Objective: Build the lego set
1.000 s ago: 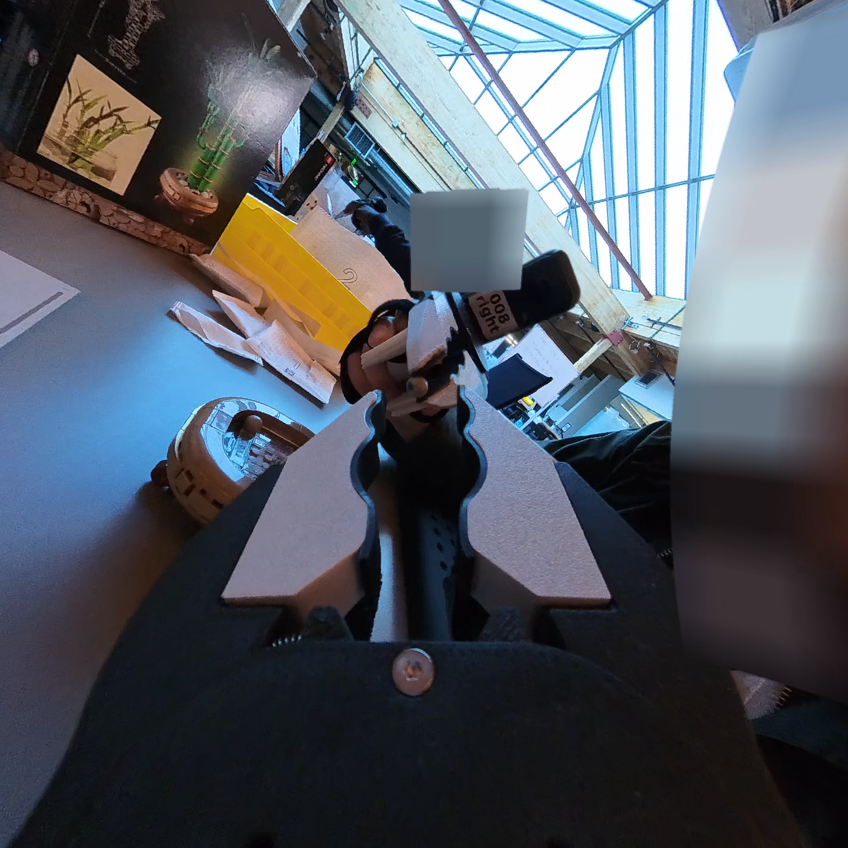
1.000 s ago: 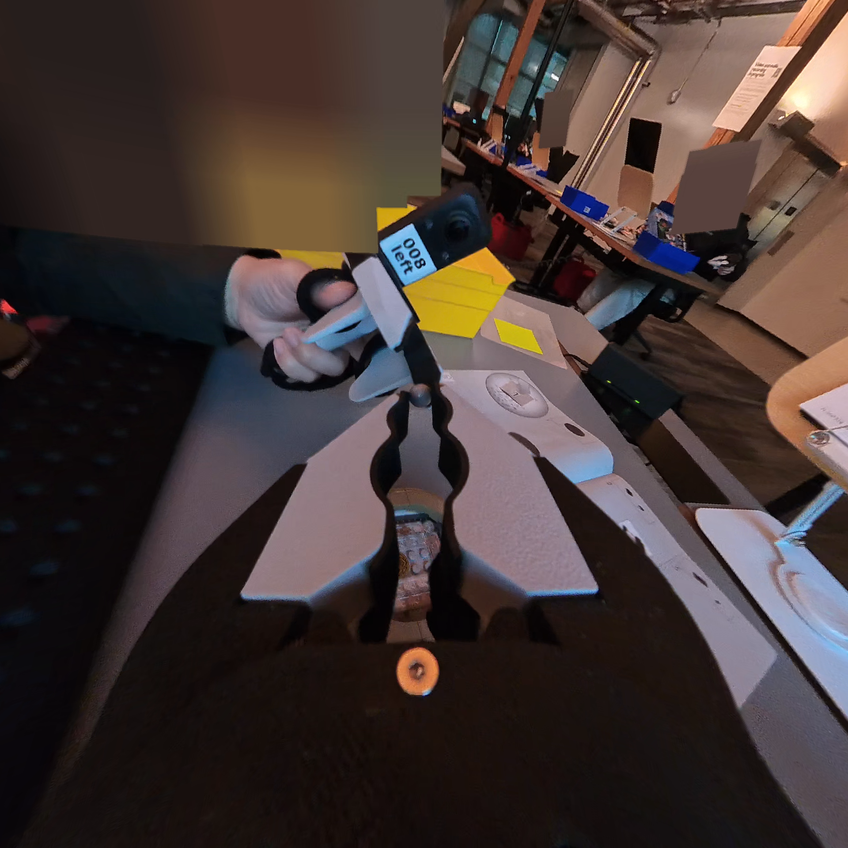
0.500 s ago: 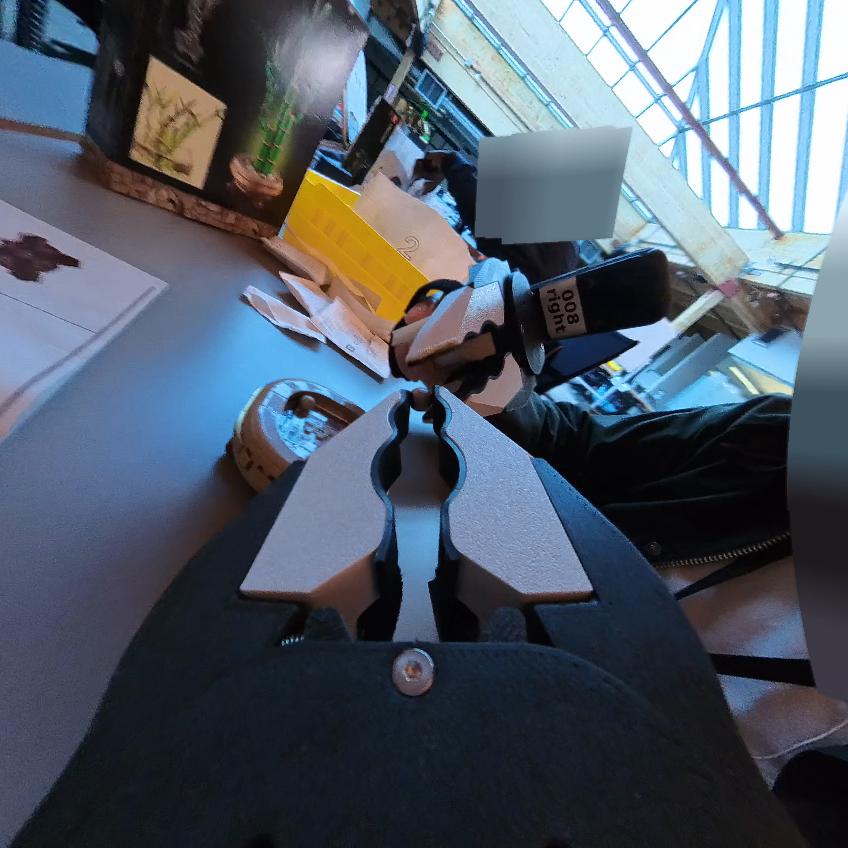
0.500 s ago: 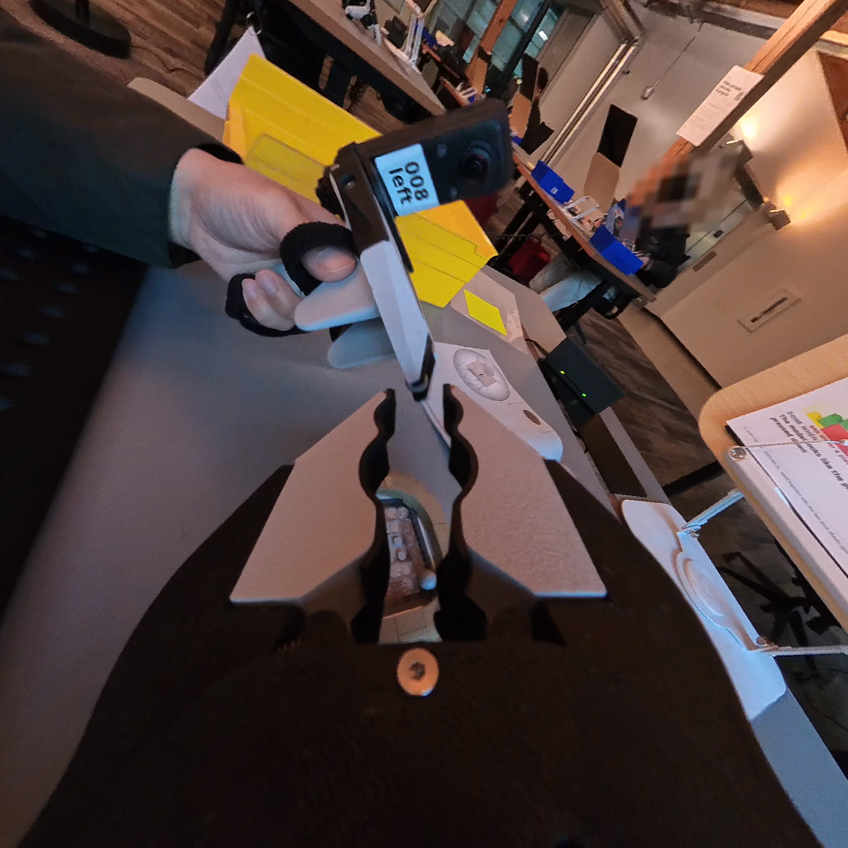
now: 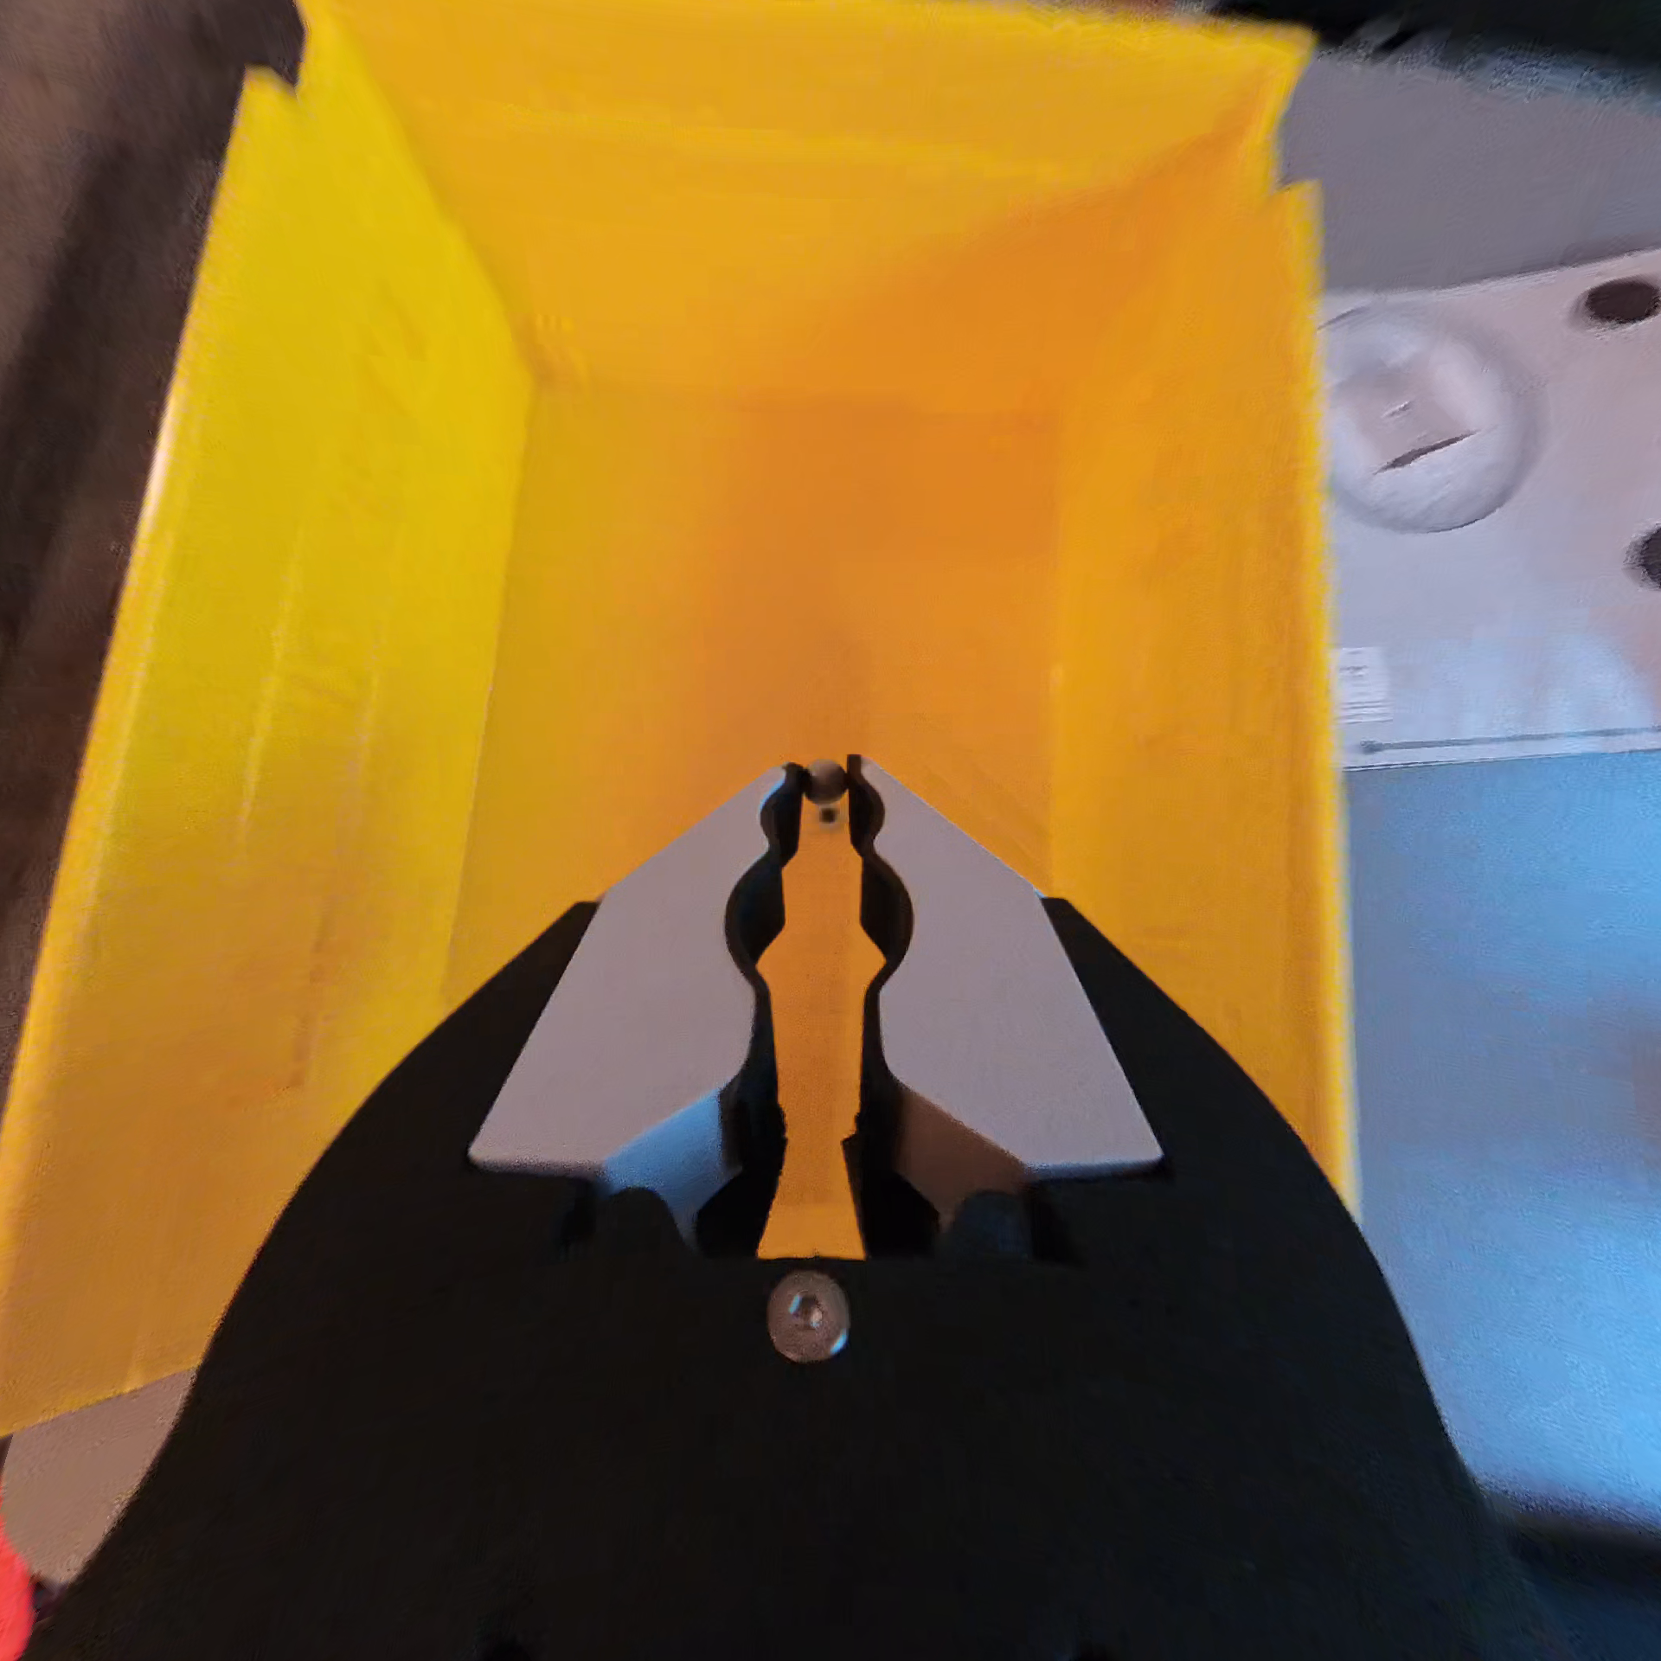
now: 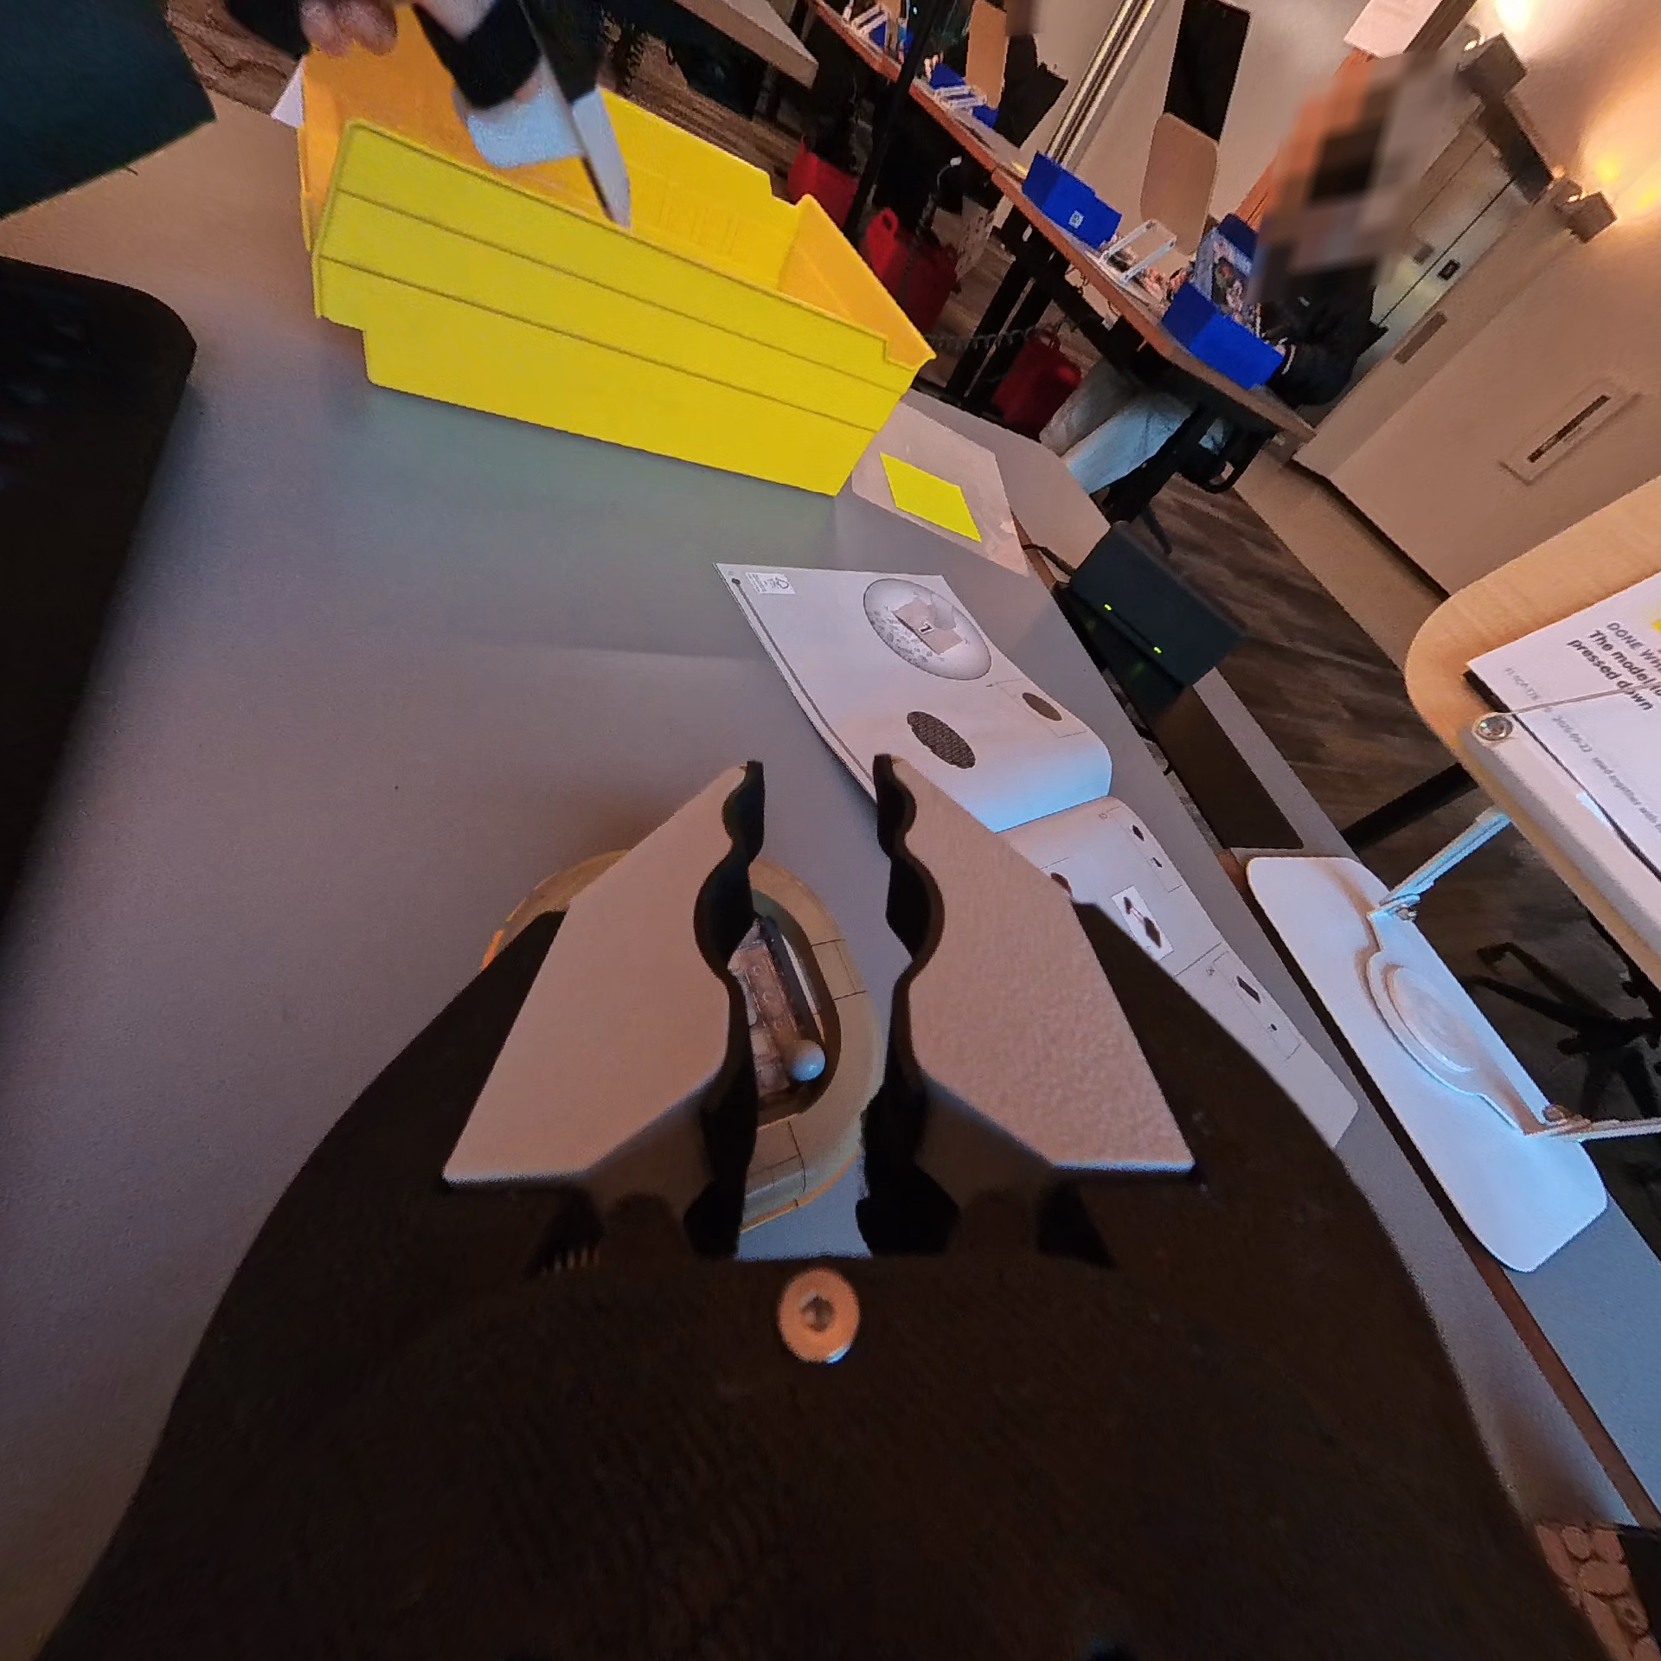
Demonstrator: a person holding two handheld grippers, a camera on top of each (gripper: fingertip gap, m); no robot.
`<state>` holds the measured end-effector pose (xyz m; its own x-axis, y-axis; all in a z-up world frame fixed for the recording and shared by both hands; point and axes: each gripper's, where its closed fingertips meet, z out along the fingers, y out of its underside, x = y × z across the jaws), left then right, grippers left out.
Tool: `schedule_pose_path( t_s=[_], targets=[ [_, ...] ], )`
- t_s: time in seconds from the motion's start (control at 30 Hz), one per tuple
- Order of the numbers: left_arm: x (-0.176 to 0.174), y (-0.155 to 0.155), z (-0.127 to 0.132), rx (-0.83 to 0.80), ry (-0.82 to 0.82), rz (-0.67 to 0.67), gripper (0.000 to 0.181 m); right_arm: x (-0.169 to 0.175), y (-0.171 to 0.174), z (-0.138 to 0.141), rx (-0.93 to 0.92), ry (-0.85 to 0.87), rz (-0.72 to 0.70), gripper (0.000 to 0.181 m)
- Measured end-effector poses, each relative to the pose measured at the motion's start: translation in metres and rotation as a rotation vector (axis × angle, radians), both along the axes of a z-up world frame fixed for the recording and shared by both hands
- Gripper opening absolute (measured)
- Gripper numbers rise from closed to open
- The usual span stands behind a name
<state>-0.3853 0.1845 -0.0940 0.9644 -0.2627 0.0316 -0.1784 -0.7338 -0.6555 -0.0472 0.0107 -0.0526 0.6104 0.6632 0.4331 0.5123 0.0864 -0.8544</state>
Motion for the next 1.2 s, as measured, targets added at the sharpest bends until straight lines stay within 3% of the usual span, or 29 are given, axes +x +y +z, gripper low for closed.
schedule_pose_path(
  t_s=[0.07, 0.13, 0.2, 0.27, 0.3, 0.37, 0.43, 0.5, 0.57, 0.67, 0.77, 0.93, 1.03, 1.1, 1.2],
  targets=[
    [-0.011, 0.002, -0.012, -0.046, 0.039, 0.047, 0.021, 0.002, 0.002, 0.000, -0.007, 0.000, -0.013, 0.024],
    [-0.008, 0.006, -0.003, 0.002, 0.005, 0.047, 0.024, 0.007, 0.006, 0.000, -0.013, 0.011, -0.031, 0.024],
    [-0.003, 0.013, 0.022, 0.131, -0.047, 0.056, 0.030, 0.013, 0.009, 0.001, -0.023, 0.028, -0.053, 0.025],
    [0.022, 0.016, 0.066, 0.343, -0.200, 0.009, 0.028, 0.022, 0.013, 0.002, -0.038, 0.035, -0.077, 0.026],
    [0.048, 0.009, 0.094, 0.458, -0.322, -0.070, 0.026, 0.026, 0.013, 0.001, -0.054, 0.038, -0.079, 0.026],
    [0.117, -0.030, 0.143, 0.643, -0.568, -0.360, 0.027, 0.030, 0.009, -0.003, -0.120, 0.041, -0.044, 0.026],
    [0.186, -0.079, 0.155, 0.657, -0.713, -0.656, 0.030, 0.032, -0.001, -0.009, -0.189, 0.041, 0.009, 0.025],
    [0.246, -0.124, 0.134, 0.510, -0.762, -0.906, 0.049, 0.037, -0.011, -0.015, -0.253, 0.019, 0.039, 0.025],
    [0.289, -0.161, 0.100, 0.351, -0.755, -1.093, 0.056, 0.040, -0.021, -0.019, -0.305, 0.002, 0.069, 0.024],
    [0.326, -0.182, 0.048, 0.250, -0.642, -1.221, 0.069, 0.048, -0.025, -0.030, -0.388, -0.014, 0.046, 0.020],
    [0.347, -0.183, 0.010, 0.252, -0.476, -1.305, 0.090, 0.050, -0.024, -0.041, -0.431, -0.044, 0.033, 0.012],
    [0.358, -0.194, -0.023, 0.127, -0.425, -1.368, 0.108, 0.050, -0.033, -0.044, -0.517, -0.045, 0.029, 0.007],
    [0.357, -0.200, -0.027, 0.122, -0.413, -1.398, 0.107, 0.029, -0.065, -0.029, -0.597, 0.047, 0.232, 0.001],
    [0.356, -0.203, -0.025, 0.127, -0.419, -1.409, 0.105, 0.025, -0.087, -0.040, -0.700, 0.002, 0.316, 0.000],
    [0.354, -0.207, -0.021, 0.147, -0.426, -1.420, 0.102, 0.033, -0.090, -0.069, -0.761, -0.113, 0.284, 0.000]
  ],
)
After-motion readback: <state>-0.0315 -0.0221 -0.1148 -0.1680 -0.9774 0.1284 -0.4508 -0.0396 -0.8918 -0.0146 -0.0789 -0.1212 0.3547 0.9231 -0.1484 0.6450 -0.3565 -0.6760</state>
